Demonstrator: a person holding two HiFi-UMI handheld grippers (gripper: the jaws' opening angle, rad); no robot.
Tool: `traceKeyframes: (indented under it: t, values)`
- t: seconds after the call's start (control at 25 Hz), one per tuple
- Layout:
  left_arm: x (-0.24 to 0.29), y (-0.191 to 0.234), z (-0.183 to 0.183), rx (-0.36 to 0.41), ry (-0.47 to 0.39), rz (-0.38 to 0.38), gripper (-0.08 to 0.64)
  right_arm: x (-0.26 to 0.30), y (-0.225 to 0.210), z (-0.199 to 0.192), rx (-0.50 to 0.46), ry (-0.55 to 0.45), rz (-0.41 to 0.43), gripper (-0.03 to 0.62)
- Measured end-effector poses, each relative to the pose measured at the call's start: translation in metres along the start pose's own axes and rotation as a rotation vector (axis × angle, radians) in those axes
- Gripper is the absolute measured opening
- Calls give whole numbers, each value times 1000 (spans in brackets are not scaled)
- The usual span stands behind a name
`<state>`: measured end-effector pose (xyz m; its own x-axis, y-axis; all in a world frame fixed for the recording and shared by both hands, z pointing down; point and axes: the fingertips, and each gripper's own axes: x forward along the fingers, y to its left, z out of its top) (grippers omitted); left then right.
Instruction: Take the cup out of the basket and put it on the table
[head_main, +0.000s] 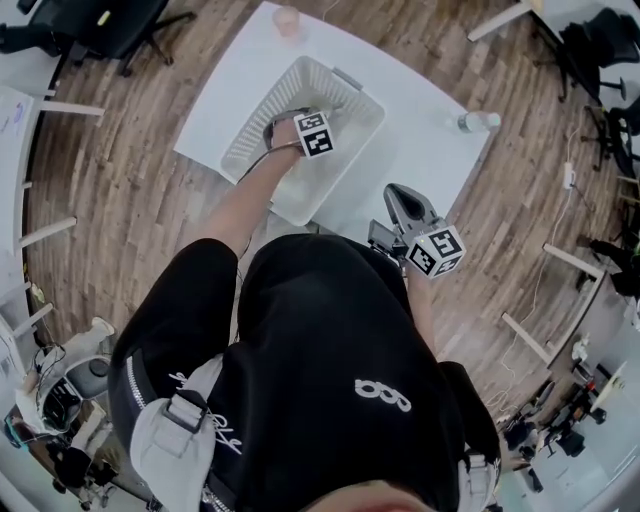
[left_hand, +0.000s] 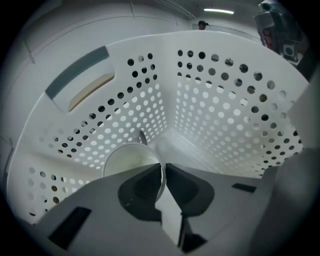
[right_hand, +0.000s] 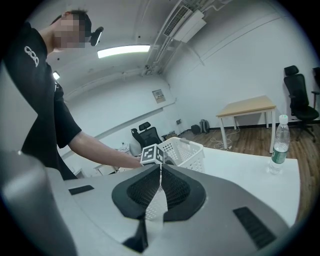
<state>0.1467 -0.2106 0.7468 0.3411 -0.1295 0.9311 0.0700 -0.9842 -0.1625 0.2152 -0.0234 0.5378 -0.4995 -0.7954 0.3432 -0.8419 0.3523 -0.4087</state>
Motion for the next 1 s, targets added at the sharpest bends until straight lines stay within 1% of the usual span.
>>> traceKeyframes:
  t: [0.24, 0.4, 0.52, 0.76, 0.88, 1.0]
  values:
    - [-35, -1, 26, -49, -111, 51, 34, 1, 3, 4, -20, 4, 27, 26]
    - [-84, 0, 39, -100, -214, 119, 34, 9, 8, 13, -45, 7, 66, 26]
    - [-125, 1, 43, -158, -304, 175, 34, 17, 12, 22, -74, 3, 105, 26]
    - [-221, 3, 36, -294, -501, 281, 33, 42, 30, 51, -140, -14, 194, 26]
    - [-270, 2, 17, -376, -596, 350, 32, 62, 47, 69, -192, -21, 264, 26]
    - [-311, -4, -11, -462, -656, 421, 32, 81, 67, 80, -231, -26, 330, 26]
